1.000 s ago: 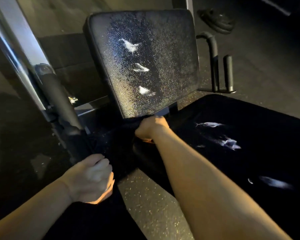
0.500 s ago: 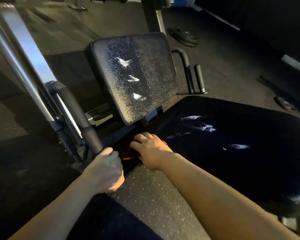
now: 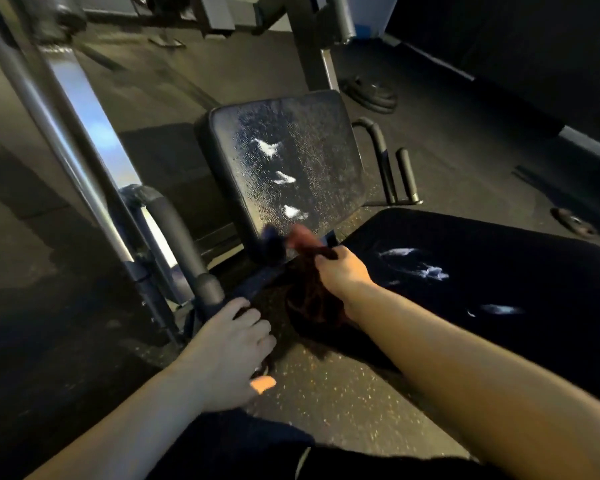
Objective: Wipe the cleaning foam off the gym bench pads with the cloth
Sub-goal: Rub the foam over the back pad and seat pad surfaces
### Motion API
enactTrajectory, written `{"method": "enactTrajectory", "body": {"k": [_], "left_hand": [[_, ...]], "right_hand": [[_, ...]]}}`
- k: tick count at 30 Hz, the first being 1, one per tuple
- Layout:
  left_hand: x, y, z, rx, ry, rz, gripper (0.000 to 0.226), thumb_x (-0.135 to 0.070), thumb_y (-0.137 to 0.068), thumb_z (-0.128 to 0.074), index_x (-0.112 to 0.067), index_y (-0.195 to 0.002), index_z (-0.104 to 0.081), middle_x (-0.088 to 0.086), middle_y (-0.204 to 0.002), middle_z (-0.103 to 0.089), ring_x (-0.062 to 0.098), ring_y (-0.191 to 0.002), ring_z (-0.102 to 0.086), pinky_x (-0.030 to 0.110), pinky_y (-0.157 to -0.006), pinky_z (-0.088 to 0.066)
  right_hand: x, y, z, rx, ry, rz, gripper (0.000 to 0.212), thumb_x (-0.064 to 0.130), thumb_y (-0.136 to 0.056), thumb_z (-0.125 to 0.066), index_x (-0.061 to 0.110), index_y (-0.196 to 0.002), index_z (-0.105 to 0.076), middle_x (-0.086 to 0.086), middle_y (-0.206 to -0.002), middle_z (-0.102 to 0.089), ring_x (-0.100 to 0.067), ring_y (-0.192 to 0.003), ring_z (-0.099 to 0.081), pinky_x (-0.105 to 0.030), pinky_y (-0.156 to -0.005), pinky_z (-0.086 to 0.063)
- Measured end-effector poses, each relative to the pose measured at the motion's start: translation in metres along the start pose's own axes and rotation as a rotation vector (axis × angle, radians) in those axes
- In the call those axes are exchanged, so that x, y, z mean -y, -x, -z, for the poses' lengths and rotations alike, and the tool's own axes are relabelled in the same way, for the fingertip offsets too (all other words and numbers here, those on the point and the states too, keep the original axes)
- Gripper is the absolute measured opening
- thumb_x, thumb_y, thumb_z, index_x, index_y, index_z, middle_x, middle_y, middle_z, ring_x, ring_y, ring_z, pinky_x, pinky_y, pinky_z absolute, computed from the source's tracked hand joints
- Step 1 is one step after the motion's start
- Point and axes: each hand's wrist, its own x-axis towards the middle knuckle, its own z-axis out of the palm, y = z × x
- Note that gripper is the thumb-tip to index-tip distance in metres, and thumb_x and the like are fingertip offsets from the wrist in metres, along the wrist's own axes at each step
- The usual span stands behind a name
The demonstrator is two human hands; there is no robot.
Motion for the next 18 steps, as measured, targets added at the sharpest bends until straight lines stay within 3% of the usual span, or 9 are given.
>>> {"method": "enactTrajectory", "body": {"k": [2,5,8,10,12,15,18], "left_hand": [[0.016,0.001,0.005,-0.107,0.000,0.061,0.053,-0.059,-0.085,-0.040,-0.022,-0.107,-0.072,-0.003,-0.102,-0.067,0.026,-0.107,-0.061,0.052,-0.107,-0.023],[0.050,-0.004,0.015,-0.138,-0.001,0.233,0.047,-0.054,-0.087,-0.040,-0.025,-0.099,-0.075,0.006,-0.111,-0.070,0.035,-0.111,-0.063,0.059,-0.102,-0.029],[0.075,-0.023,0.036,-0.223,-0.027,0.339,0.047,-0.049,-0.088,-0.039,-0.022,-0.096,-0.076,0.009,-0.112,-0.069,0.032,-0.112,-0.062,0.059,-0.101,-0.032],[0.090,-0.035,0.035,-0.214,-0.015,0.405,0.048,-0.051,-0.086,-0.038,-0.023,-0.092,-0.076,0.004,-0.100,-0.071,0.029,-0.102,-0.066,0.057,-0.101,-0.032],[0.098,-0.042,0.026,-0.217,0.025,0.410,0.047,-0.057,-0.086,-0.035,-0.032,-0.085,-0.075,-0.009,-0.082,-0.069,0.021,-0.086,-0.068,0.051,-0.102,-0.027],[0.102,-0.047,0.010,-0.200,0.044,0.403,0.051,-0.060,-0.089,-0.027,-0.039,-0.070,-0.069,-0.019,-0.058,-0.060,0.009,-0.073,-0.066,0.046,-0.101,-0.025],[0.101,-0.045,0.011,-0.220,0.034,0.396,0.048,-0.053,-0.089,-0.032,-0.032,-0.062,-0.066,-0.015,-0.054,-0.058,0.009,-0.065,-0.063,0.043,-0.100,-0.029]], "right_hand": [[0.000,-0.021,-0.017,-0.070,-0.328,-0.223,0.040,0.031,-0.095,-0.046,0.014,-0.131,-0.047,-0.013,-0.122,-0.057,-0.033,-0.112,-0.055,-0.043,-0.099,-0.045],[0.002,-0.060,-0.045,-0.081,-0.631,-0.380,0.050,0.038,-0.092,-0.044,0.017,-0.136,-0.040,-0.014,-0.129,-0.054,-0.037,-0.116,-0.053,-0.050,-0.104,-0.040],[0.016,-0.065,-0.074,-0.013,-0.613,-0.254,0.050,0.035,-0.100,-0.034,0.018,-0.147,-0.031,-0.011,-0.147,-0.040,-0.034,-0.131,-0.041,-0.046,-0.111,-0.032],[0.023,-0.058,-0.088,-0.035,-0.585,-0.057,0.049,0.021,-0.103,-0.029,0.007,-0.150,-0.023,-0.014,-0.154,-0.025,-0.030,-0.141,-0.026,-0.037,-0.115,-0.023],[0.021,-0.064,-0.101,-0.124,-0.530,-0.020,0.051,0.018,-0.104,-0.026,0.006,-0.152,-0.012,-0.015,-0.159,-0.007,-0.025,-0.146,-0.011,-0.025,-0.114,-0.011],[0.026,-0.089,-0.107,-0.173,-0.647,-0.164,0.052,0.018,-0.105,-0.024,0.023,-0.154,-0.008,-0.004,-0.160,-0.001,-0.022,-0.144,-0.015,-0.022,-0.107,-0.014],[0.020,-0.111,-0.096,-0.315,-0.680,-0.197,0.052,0.021,-0.104,-0.030,0.025,-0.153,-0.014,-0.007,-0.158,-0.014,-0.023,-0.140,-0.027,-0.024,-0.103,-0.021]]}}
